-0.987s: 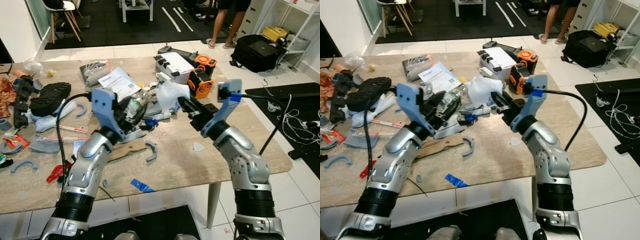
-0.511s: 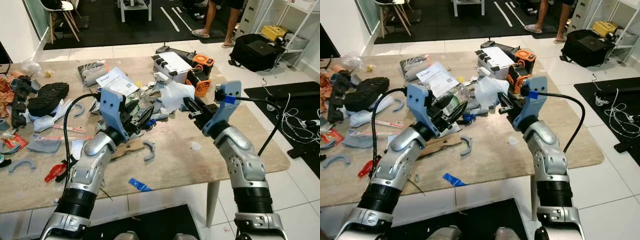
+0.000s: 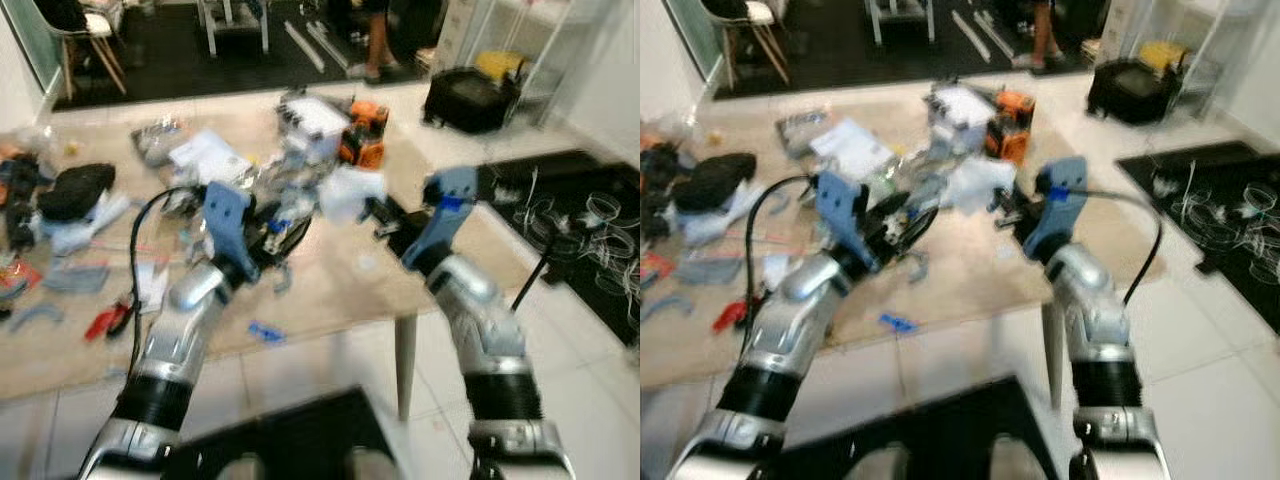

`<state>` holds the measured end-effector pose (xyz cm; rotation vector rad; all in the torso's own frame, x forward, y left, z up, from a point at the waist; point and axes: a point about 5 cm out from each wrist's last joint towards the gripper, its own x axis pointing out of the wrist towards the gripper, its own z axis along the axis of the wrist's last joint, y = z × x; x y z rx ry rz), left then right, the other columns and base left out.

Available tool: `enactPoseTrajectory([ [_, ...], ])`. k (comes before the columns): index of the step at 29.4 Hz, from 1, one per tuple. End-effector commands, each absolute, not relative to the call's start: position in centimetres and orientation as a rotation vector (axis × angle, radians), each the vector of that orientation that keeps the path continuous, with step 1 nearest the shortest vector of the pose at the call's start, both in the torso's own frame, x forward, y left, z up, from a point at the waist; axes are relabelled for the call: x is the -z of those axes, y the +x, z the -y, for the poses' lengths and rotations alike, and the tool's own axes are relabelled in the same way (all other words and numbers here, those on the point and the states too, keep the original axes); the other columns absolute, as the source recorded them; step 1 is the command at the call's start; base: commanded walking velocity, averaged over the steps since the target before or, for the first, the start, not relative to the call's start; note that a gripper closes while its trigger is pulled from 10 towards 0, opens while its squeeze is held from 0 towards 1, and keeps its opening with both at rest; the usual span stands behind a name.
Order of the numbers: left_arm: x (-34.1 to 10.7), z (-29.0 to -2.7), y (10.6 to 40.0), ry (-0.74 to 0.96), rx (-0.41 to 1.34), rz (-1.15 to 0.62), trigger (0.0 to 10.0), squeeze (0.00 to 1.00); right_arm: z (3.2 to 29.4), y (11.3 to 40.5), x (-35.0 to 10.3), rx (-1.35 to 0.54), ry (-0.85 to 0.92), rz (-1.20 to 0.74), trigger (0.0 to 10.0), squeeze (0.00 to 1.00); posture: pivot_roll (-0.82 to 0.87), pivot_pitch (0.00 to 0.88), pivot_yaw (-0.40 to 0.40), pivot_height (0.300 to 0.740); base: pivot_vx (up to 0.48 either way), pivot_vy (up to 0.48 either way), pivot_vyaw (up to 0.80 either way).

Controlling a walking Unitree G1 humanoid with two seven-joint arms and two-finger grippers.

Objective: Picking trash to rubbish bin

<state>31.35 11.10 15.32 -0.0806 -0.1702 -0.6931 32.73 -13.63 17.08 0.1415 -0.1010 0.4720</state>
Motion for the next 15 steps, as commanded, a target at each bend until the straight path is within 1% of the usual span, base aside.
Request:
enactPoseTrajectory([
  [1,-14.87,-11.21,31.22,-0.077,0.698,0.158,10.0,0.0,13.49,32.87,-17.05,-0.476,0.146,0.102,10.0,0.0,-0.06,0.0,-0.013,0.74,-0.33,0.0,0.0],
  [15,-14.87,-11.21,31.21,-0.07,0.706,0.164,10.0,0.0,13.46,32.99,-16.99,-0.474,0.149,0.1,10.0,0.0,-0.06,0.0,-0.013,0.74,-0.328,0.0,0.0],
])
